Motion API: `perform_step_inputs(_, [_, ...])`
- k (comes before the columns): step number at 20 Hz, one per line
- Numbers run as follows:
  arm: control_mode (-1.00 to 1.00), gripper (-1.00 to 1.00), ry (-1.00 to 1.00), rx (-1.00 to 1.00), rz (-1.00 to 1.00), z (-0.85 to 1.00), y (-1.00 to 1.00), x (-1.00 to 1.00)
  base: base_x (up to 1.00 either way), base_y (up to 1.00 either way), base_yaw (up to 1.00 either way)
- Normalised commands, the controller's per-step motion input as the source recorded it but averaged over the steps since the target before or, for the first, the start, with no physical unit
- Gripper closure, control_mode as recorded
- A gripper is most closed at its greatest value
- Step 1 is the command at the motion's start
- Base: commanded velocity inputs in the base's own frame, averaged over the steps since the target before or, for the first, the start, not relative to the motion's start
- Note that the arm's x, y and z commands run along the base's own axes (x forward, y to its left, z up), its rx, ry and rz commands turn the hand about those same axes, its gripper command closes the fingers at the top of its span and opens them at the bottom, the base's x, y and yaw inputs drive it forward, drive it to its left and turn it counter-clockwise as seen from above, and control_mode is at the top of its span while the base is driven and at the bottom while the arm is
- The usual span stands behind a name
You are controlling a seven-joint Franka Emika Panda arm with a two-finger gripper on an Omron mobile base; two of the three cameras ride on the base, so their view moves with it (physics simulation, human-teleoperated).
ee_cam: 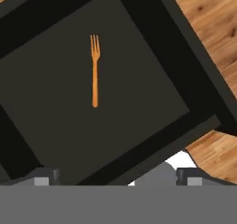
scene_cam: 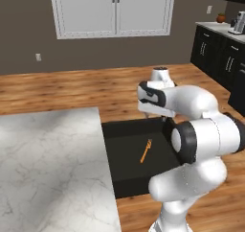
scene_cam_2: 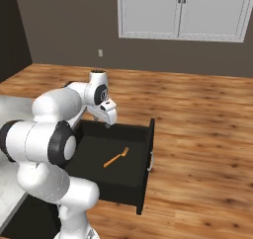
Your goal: Organize the utensils by type. Pick up the wooden spoons from the counter and place them in the open cabinet. Then pick up the metallic utensils from the counter and place them in the open drawer.
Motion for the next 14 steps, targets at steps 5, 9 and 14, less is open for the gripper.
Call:
perform_step_inputs(5, [-1.0,-1.0,0.02,0.0,0.08,0.71,0.0,-0.61,0.0,0.0,0.0])
perform_step_inputs(9, [-1.0,-1.0,0.04,0.0,0.12,0.63,0.0,-0.62,0.0,0.0,0.0])
perform_step_inputs(14, [-1.0,-1.0,-0.01,0.0,0.14,0.24,0.03,-0.69,0.0,0.0,0.0])
